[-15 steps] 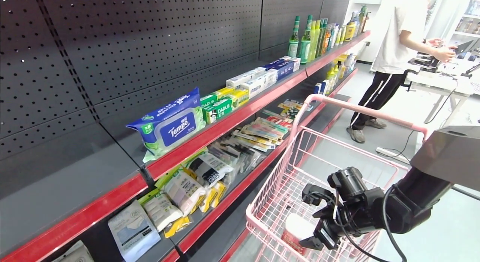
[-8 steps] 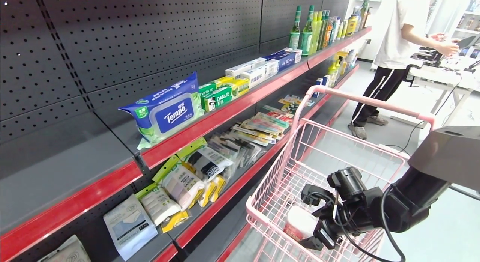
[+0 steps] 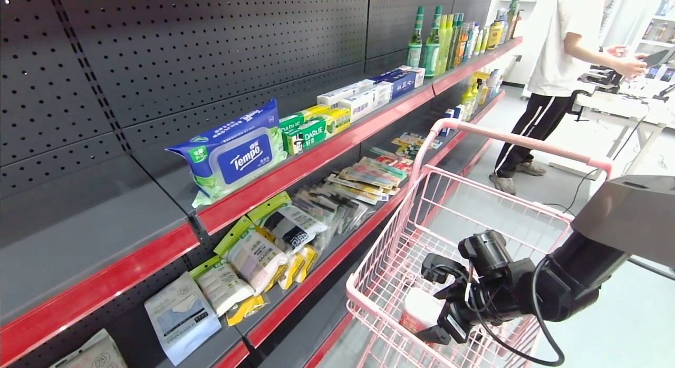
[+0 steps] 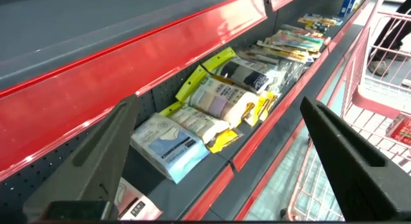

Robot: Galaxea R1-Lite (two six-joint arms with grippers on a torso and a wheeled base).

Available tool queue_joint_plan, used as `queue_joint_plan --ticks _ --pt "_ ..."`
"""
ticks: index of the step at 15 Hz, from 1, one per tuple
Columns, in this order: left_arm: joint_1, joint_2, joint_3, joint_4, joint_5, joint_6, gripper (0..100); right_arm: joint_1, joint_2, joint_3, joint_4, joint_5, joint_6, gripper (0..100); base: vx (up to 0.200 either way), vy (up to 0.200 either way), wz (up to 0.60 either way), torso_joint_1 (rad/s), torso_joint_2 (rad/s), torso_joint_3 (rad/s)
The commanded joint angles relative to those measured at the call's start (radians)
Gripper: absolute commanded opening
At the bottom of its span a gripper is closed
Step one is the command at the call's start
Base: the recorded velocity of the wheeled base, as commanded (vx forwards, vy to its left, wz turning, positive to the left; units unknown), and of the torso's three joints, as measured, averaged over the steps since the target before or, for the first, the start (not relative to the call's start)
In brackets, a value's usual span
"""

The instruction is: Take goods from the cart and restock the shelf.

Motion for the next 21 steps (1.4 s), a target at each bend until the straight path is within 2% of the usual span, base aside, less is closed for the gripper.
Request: queue_joint_plan --ticks 1,11,21 --pt "0.000 -0.001 0.000 0.000 0.000 0.000 100 -0.001 0.041 -0.032 -0.001 0.005 -0.001 100 0.000 0.000 0.00 0.000 0.00 0.000" --pt "0.000 -0.001 0.000 0.000 0.000 0.000 100 0.004 0.075 -0.039 0.001 0.000 -0.002 100 0.000 0.000 0.00 0.000 0.00 0.000" --pt "0.000 -0.001 0.000 0.000 0.000 0.000 100 0.022 0.127 -0.107 0.010 -0.034 -0.014 100 0.000 0.000 0.00 0.000 0.00 0.000"
